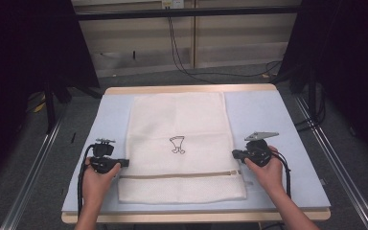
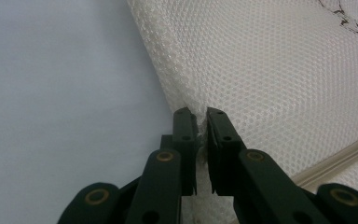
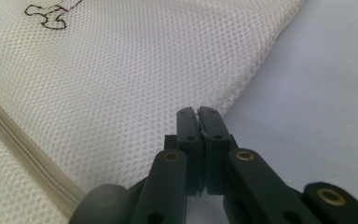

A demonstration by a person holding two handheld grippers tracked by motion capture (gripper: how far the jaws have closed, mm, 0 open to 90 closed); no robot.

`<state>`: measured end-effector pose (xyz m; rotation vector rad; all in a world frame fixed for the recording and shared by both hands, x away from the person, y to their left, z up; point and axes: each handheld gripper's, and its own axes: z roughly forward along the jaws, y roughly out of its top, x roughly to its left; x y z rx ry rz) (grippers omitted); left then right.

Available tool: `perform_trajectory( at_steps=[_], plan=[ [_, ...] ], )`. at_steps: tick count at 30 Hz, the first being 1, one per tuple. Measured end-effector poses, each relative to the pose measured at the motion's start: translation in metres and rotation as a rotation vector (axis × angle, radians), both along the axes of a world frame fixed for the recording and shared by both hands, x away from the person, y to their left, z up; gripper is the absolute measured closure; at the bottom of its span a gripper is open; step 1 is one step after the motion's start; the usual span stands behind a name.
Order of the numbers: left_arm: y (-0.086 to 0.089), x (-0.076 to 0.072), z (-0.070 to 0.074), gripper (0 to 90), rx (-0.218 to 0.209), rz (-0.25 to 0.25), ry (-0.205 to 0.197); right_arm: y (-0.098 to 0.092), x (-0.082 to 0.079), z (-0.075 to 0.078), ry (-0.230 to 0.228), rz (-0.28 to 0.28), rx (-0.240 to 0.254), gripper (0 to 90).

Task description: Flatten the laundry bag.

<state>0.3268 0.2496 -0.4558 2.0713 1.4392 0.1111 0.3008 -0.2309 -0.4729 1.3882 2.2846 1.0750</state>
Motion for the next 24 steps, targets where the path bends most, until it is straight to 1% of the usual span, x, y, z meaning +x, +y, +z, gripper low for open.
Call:
perform_trajectory(
  at_steps=[3, 6, 8, 9, 13, 15, 16, 21, 22, 24],
  plan=[
    [0.000, -0.002, 0.000, 83.2, 0.011, -0.012, 0.001, -0.002, -0.002, 0.000, -0.001, 0.002, 0.009, 88.1],
    [-0.002, -0.003, -0.001, 83.1, 0.018, -0.016, 0.004, -0.003, -0.004, 0.001, 0.007, -0.001, 0.013, 88.1],
    [-0.003, -0.004, -0.002, 83.1, 0.013, -0.002, -0.002, -0.005, -0.006, 0.001, 0.003, 0.004, 0.015, 88.1],
    [-0.002, -0.004, -0.002, 83.1, 0.015, -0.009, -0.003, -0.005, -0.007, 0.002, 0.006, 0.005, 0.016, 88.2],
    [-0.002, -0.007, -0.001, 83.1, 0.006, -0.008, 0.001, -0.006, -0.008, 0.002, 0.004, 0.009, 0.019, 88.2],
    [-0.002, -0.009, -0.001, 83.0, 0.018, -0.022, 0.004, -0.007, -0.010, 0.002, 0.001, 0.005, 0.019, 88.2],
    [-0.003, -0.009, -0.001, 83.0, 0.011, -0.016, 0.005, -0.007, -0.010, 0.002, 0.002, 0.006, 0.018, 88.1],
    [-0.003, -0.010, -0.001, 83.0, 0.011, -0.016, 0.009, -0.007, -0.011, 0.002, 0.005, 0.008, 0.020, 88.1],
    [-0.004, -0.011, -0.001, 82.9, 0.010, -0.012, 0.001, -0.008, -0.011, 0.002, 0.003, 0.008, 0.024, 88.1],
    [-0.004, -0.011, -0.001, 82.7, 0.015, -0.022, 0.007, -0.008, -0.012, 0.002, 0.009, 0.005, 0.027, 88.1]
  ],
)
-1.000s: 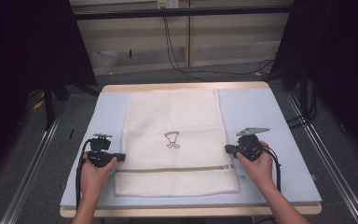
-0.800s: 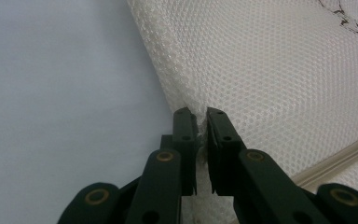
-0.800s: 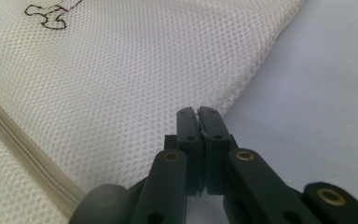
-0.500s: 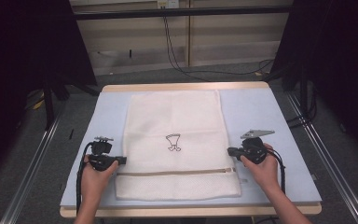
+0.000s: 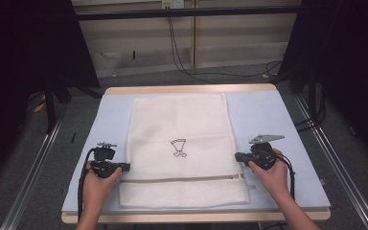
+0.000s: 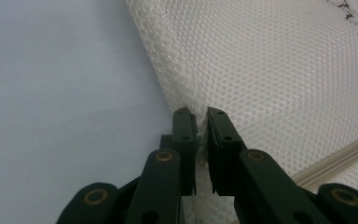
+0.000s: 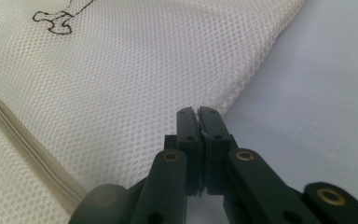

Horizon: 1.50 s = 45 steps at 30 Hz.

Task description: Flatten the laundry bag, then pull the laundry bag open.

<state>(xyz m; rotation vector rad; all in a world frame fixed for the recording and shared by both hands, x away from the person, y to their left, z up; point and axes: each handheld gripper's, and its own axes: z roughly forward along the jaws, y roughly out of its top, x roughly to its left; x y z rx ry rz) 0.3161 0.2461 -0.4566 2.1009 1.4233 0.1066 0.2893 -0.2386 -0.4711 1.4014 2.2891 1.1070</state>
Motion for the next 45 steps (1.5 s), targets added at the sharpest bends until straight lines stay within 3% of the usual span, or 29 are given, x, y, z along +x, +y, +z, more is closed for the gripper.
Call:
perform_trajectory(
  at_steps=[10, 14, 16, 18, 20, 24, 27, 29, 33, 38, 40, 45],
  plan=[
    [0.001, 0.000, 0.000, 82.5, 0.003, 0.010, 0.010, 0.001, -0.003, 0.000, -0.002, 0.007, -0.009, 87.9],
    [-0.001, -0.001, 0.004, 70.8, 0.010, 0.059, -0.025, 0.000, -0.005, 0.002, -0.042, -0.004, -0.022, 79.6],
    [0.000, 0.000, 0.008, 71.2, 0.012, 0.034, -0.024, -0.003, -0.006, 0.004, -0.069, -0.022, -0.029, 74.8],
    [-0.002, -0.002, 0.012, 67.0, -0.014, 0.047, -0.047, -0.006, -0.007, 0.005, -0.065, -0.024, -0.012, 75.3],
    [-0.003, -0.002, 0.014, 64.4, -0.021, 0.021, -0.044, -0.007, -0.008, 0.006, -0.069, -0.022, -0.007, 75.9],
    [-0.020, -0.003, 0.022, 61.3, -0.080, -0.005, -0.071, -0.008, -0.016, 0.008, -0.089, 0.023, -0.011, 83.4],
    [-0.031, -0.003, 0.025, 61.5, -0.084, -0.020, -0.054, -0.008, -0.022, 0.009, -0.098, 0.057, -0.035, 87.0],
    [-0.037, -0.002, 0.025, 60.3, -0.098, -0.043, -0.050, -0.010, -0.026, 0.009, -0.113, 0.077, -0.022, 90.0],
    [-0.051, -0.001, 0.027, 60.3, -0.086, -0.080, -0.064, -0.018, -0.033, 0.008, -0.139, 0.089, -0.021, 90.0],
    [-0.068, -0.001, 0.029, 55.5, -0.118, -0.098, -0.069, -0.021, -0.041, 0.007, -0.137, 0.101, -0.033, 90.0],
    [-0.076, -0.002, 0.029, 55.3, -0.107, -0.114, -0.078, -0.022, -0.043, 0.006, -0.145, 0.105, -0.030, 90.0],
    [-0.100, -0.004, 0.030, 53.3, -0.152, -0.158, -0.027, -0.022, -0.048, 0.006, -0.148, 0.120, -0.038, 90.0]
  ],
)
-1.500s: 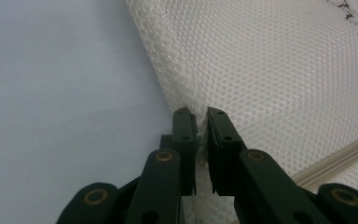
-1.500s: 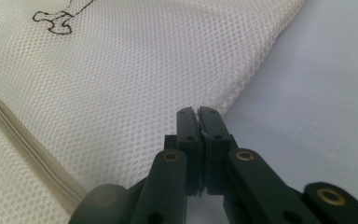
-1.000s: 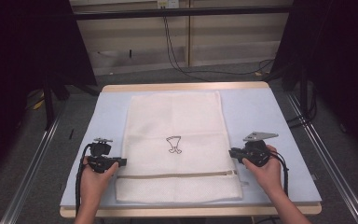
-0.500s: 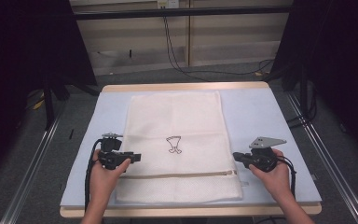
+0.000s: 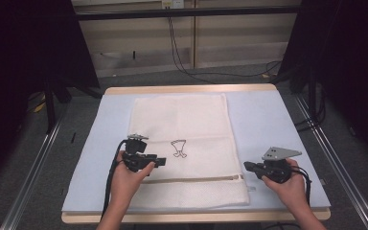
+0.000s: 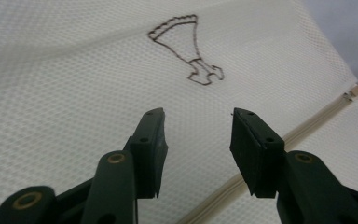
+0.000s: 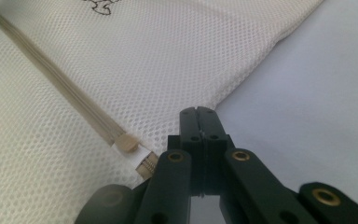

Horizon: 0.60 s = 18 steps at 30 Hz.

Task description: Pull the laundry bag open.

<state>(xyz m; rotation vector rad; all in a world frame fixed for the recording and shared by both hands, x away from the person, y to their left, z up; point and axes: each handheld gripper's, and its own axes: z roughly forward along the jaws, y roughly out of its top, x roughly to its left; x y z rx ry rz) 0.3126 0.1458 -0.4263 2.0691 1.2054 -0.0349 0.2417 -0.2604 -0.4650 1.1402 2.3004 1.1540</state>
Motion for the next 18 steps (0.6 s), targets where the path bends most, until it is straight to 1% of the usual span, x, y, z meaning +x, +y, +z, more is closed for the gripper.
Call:
perform_trajectory(
  at_steps=[1, 2, 3, 4, 5, 6, 7, 8, 9, 10, 11, 12, 13, 14, 15, 16, 17, 18],
  plan=[
    [-0.007, 0.000, 0.000, 53.2, -0.024, -0.011, 0.015, 0.000, -0.001, 0.000, 0.002, 0.004, -0.007, 90.0],
    [-0.014, -0.001, 0.000, 53.2, -0.028, -0.025, 0.015, 0.000, -0.003, -0.001, 0.000, 0.003, -0.010, 90.0],
    [-0.014, -0.001, 0.000, 53.0, -0.028, -0.025, 0.015, -0.001, -0.004, -0.001, -0.001, 0.006, -0.008, 90.0],
    [-0.021, -0.001, 0.000, 53.0, -0.036, -0.043, 0.021, -0.001, -0.004, -0.001, -0.001, 0.006, -0.008, 90.0],
    [-0.036, -0.001, -0.002, 52.6, -0.060, -0.055, 0.041, -0.003, -0.005, -0.002, -0.004, 0.001, -0.003, 90.0],
    [-0.042, -0.001, -0.002, 52.3, -0.077, -0.065, 0.049, -0.003, -0.005, -0.002, -0.002, 0.000, 0.002, 90.0],
    [-0.048, -0.001, -0.003, 51.2, -0.083, -0.070, 0.045, -0.004, -0.005, -0.002, -0.003, -0.001, 0.006, 90.0],
    [-0.048, -0.001, -0.003, 50.4, -0.083, -0.070, 0.045, -0.004, -0.005, -0.002, -0.003, -0.001, 0.006, 90.0],
    [-0.059, -0.002, -0.003, 49.7, -0.097, -0.083, 0.047, -0.005, -0.006, -0.001, -0.006, -0.006, 0.009, 90.0],
    [-0.063, -0.003, -0.002, 49.1, -0.102, -0.095, 0.052, -0.005, -0.006, -0.001, -0.006, -0.008, 0.009, 90.0],
    [-0.068, -0.003, -0.002, 47.6, -0.108, -0.097, 0.057, -0.006, -0.006, -0.001, -0.006, -0.007, 0.010, 90.0],
    [-0.068, -0.003, -0.002, 47.3, -0.108, -0.097, 0.057, -0.006, -0.006, -0.002, -0.004, -0.006, 0.014, 90.0],
    [-0.073, -0.004, -0.002, 47.9, -0.115, -0.098, 0.068, -0.006, -0.006, -0.002, -0.005, -0.005, 0.013, 90.0],
    [-0.081, -0.005, -0.001, 47.9, -0.102, -0.114, 0.066, -0.006, -0.006, -0.002, -0.005, -0.006, 0.013, 90.0],
    [-0.084, -0.006, -0.002, 48.3, -0.099, -0.126, 0.065, -0.006, -0.006, -0.001, -0.004, -0.007, 0.013, 90.0],
    [-0.088, -0.006, -0.002, 48.6, -0.104, -0.125, 0.068, -0.006, -0.006, -0.001, -0.004, -0.007, 0.012, 90.0],
    [-0.088, -0.006, -0.002, 48.4, -0.104, -0.125, 0.068, -0.006, -0.006, -0.001, -0.004, -0.007, 0.012, 90.0],
    [-0.092, -0.007, -0.003, 48.1, -0.101, -0.134, 0.067, -0.006, -0.006, -0.002, -0.005, -0.002, 0.007, 90.0]
  ],
)
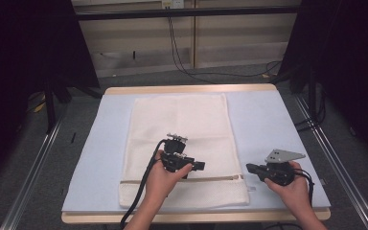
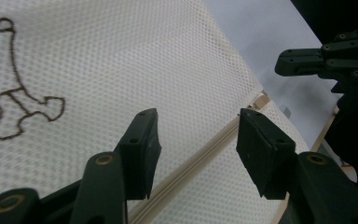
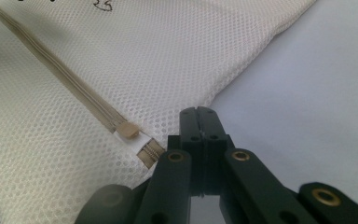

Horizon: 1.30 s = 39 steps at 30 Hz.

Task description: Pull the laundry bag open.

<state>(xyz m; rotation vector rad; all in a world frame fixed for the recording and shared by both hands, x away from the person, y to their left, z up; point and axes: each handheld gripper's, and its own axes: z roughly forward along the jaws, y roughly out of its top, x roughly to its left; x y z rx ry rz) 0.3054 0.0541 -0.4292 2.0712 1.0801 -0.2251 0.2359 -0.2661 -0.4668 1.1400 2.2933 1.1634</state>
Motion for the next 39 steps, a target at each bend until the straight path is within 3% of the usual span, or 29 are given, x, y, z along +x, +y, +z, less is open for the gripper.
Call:
perform_trajectory(
  at_steps=[8, 9, 19, 24, 27, 30, 33, 39],
  plan=[
    [-0.020, -0.004, -0.006, 50.7, 0.013, -0.035, 0.033, 0.002, -0.001, 0.000, 0.000, 0.003, -0.001, 90.0],
    [-0.024, -0.004, -0.007, 51.6, 0.008, -0.049, 0.058, 0.001, -0.001, -0.001, 0.004, 0.003, -0.002, 90.0],
    [-0.043, -0.006, -0.009, 55.2, 0.034, -0.084, 0.088, 0.007, -0.003, -0.001, 0.017, 0.023, 0.002, 90.0],
    [-0.044, -0.006, -0.009, 55.9, 0.044, -0.094, 0.093, 0.010, -0.003, -0.003, 0.022, 0.038, -0.001, 90.0],
    [-0.044, -0.007, -0.009, 55.9, 0.038, -0.065, 0.098, 0.012, -0.003, -0.004, 0.025, 0.048, -0.003, 90.0],
    [-0.041, -0.006, -0.008, 55.9, 0.049, -0.092, 0.089, 0.013, -0.003, -0.004, 0.034, 0.054, 0.003, 90.0],
    [-0.042, -0.008, -0.009, 56.0, 0.037, -0.062, 0.097, 0.016, -0.003, -0.006, 0.043, 0.062, 0.002, 90.0],
    [-0.042, -0.009, -0.011, 56.0, 0.041, -0.082, 0.093, 0.022, -0.001, -0.008, 0.049, 0.073, -0.013, 90.0]
  ],
)
